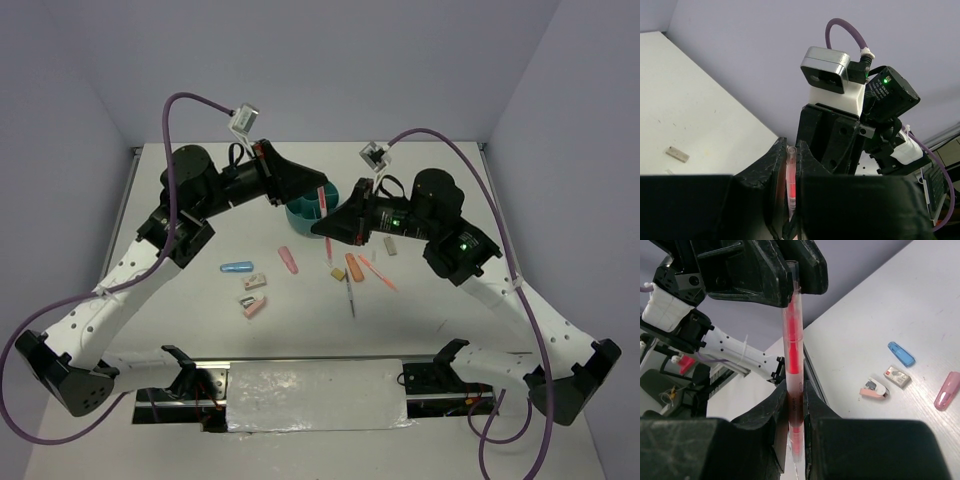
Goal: Sort the stationery into containers
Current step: Close the pen cap on the pen, then place the pen in the storage box.
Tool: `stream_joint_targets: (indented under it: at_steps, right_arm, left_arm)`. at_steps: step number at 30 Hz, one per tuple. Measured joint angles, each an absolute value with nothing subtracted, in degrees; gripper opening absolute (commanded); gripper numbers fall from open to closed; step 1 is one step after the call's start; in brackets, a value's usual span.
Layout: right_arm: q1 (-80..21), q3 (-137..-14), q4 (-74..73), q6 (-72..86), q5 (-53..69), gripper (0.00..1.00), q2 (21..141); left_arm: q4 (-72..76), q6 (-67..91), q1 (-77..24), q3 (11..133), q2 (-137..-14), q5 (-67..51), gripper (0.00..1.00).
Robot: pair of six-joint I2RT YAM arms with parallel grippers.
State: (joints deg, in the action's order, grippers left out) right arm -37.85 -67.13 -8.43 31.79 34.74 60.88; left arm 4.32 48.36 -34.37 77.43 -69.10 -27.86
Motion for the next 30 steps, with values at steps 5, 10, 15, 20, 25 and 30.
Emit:
stream_joint_targets:
  at_steps: [5, 10, 15, 20, 25, 30]
  right_arm:
    - [-37.8, -77.38, -17.23, 28.97, 34.83, 0.0, 66.46]
    - [-37.43, -90.91, -25.32, 26.15, 37.41, 0.0, 74.91]
    - [-37.01, -101.43, -32.32, 25.08, 39.9, 0.0, 80.84]
    - [-36.99, -103.68, -34.2, 24.12, 42.46, 0.0, 83.13]
    - [-37.08, -94.08, -26.44, 25.1, 43.48, 0.0, 80.75]
    - [-37.91, -89.3, -21.63, 25.87, 42.52, 0.0, 80.25]
  left_arm:
    - [8.43, 49.8, -33.36, 75.48, -67.88, -26.22, 0.0]
    - [13.96, 50.28, -32.82, 73.49, -65.8, -20.43, 0.0]
    - [16.69, 49.71, -33.43, 72.18, -64.1, -14.83, 0.0]
    - [16.14, 49.41, -33.63, 71.2, -62.7, -12.43, 0.0]
    - [9.1, 46.13, -34.44, 74.5, -65.25, -14.26, 0.0]
    - [3.79, 42.13, -34.89, 79.48, -69.97, -20.51, 0.0]
